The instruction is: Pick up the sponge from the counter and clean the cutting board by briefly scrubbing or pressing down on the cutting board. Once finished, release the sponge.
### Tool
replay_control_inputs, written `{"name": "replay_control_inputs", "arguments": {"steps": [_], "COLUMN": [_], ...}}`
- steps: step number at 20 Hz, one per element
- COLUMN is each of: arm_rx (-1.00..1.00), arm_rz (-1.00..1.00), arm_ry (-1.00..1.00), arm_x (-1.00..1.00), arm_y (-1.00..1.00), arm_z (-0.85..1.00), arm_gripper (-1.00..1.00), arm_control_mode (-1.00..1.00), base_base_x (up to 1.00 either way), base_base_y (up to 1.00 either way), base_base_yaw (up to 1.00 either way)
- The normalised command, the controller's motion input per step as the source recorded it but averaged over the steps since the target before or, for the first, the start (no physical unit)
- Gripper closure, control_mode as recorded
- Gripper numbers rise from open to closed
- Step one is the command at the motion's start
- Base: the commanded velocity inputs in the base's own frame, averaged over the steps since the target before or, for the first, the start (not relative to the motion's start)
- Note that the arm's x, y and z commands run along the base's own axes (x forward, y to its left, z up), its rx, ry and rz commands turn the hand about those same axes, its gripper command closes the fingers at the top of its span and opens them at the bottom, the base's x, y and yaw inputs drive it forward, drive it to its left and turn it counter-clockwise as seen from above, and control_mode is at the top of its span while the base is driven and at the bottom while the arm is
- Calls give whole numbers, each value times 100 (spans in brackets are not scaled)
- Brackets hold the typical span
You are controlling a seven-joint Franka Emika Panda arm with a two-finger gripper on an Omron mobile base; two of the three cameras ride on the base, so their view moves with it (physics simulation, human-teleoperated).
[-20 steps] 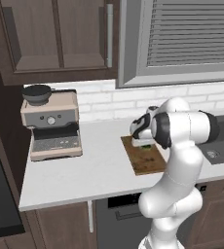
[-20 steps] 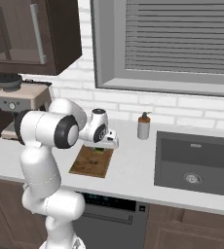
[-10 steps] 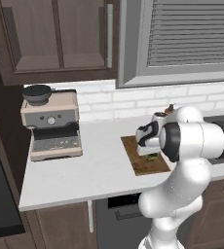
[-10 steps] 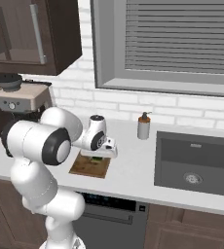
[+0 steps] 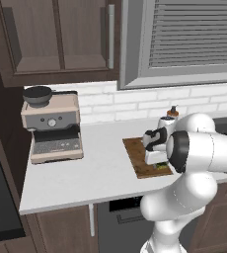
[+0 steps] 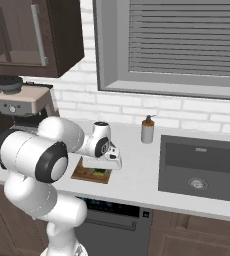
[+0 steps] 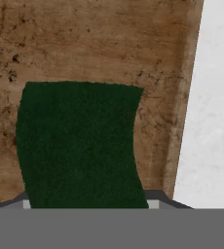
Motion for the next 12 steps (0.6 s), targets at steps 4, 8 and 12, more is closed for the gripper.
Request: {"name": "replay_control_inputs", "arguments": {"steps": [4, 8, 12], "arm_rx": [0, 0, 0], "arm_rz": [0, 0, 1], "arm_ry": [25, 21, -10], "arm_x": [-84, -43, 16], "arm_y": [-15, -17, -7], "arm_z": [-44, -65, -73], "arm_gripper": [100, 100, 100], "arm_control_mode": [-100, -100, -100], "base_base_x": [0, 0, 0], "base_base_y": [0, 0, 0], "base_base_yaw": [0, 0, 0]}}
